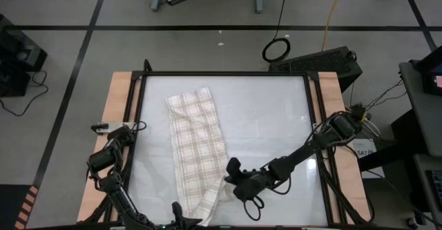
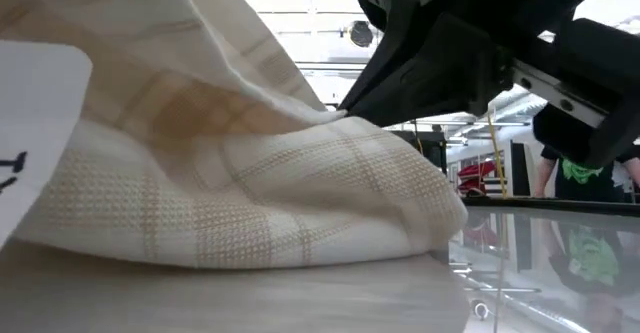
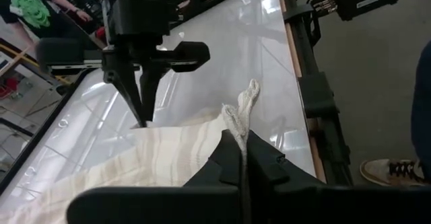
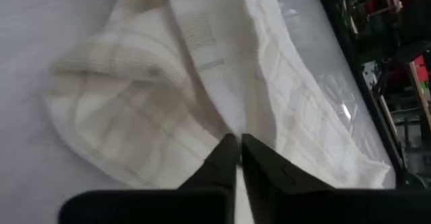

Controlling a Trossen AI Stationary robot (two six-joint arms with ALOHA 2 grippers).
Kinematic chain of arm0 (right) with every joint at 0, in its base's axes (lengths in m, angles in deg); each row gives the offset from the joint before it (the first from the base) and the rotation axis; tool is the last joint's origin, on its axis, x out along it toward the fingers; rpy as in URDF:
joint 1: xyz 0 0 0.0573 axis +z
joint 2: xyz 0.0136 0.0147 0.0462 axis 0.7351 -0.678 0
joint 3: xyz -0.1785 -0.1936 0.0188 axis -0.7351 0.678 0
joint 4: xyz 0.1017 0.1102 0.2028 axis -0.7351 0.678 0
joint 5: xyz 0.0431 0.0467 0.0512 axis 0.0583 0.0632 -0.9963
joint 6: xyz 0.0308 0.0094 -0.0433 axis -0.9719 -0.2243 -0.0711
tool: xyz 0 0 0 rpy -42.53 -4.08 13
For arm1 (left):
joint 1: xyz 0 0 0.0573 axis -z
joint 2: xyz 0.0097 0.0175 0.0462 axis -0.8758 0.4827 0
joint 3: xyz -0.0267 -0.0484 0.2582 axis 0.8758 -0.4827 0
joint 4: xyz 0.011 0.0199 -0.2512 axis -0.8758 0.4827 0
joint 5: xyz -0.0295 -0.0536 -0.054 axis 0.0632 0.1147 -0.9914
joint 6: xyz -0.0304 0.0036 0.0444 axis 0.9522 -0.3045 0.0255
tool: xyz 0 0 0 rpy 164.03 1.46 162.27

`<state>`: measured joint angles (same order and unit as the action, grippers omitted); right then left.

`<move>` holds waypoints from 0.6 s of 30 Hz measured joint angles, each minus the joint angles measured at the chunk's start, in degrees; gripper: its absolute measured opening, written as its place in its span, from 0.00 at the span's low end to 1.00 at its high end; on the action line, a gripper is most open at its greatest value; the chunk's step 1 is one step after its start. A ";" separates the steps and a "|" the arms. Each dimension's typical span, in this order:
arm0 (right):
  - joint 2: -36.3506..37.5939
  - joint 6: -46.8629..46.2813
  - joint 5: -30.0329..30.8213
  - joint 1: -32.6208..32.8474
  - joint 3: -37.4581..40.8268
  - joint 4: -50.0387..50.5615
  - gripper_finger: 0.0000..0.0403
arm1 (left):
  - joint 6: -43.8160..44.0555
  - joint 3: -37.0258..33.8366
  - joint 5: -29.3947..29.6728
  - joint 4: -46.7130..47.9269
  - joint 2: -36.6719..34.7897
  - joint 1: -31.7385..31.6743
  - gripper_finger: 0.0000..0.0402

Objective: Roll towel
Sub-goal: Roll the white-brown patterned towel

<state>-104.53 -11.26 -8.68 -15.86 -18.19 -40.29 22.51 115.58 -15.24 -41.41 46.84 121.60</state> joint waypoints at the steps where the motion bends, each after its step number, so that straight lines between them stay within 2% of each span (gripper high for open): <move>1: 0.06 -0.73 -0.05 0.10 0.00 -0.01 0.02 | 0.00 0.00 0.12 0.00 0.00 0.01 0.00; 4: 0.49 -3.90 -0.55 0.81 -0.97 3.00 0.01 | -0.08 0.00 1.60 0.23 0.00 0.01 0.00; 7: 2.37 -8.62 0.09 2.01 -3.59 10.11 0.01 | -0.59 0.00 6.32 2.39 0.00 -0.02 0.01; 13: 11.11 -19.55 1.52 2.92 -10.57 31.39 0.00 | -4.45 -0.02 24.95 10.12 0.00 -2.07 0.01; 16: 16.57 -25.58 1.01 3.16 -13.46 38.29 0.00 | -4.84 -0.07 26.43 13.35 -0.67 -4.24 0.01; 18: 20.32 -28.64 -0.35 3.92 -14.40 40.72 0.00 | -4.24 -0.07 26.53 12.12 -1.51 -5.84 0.02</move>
<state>-84.21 -39.90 -9.02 -11.93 -32.60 0.43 18.27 115.52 11.28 -29.28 45.34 115.76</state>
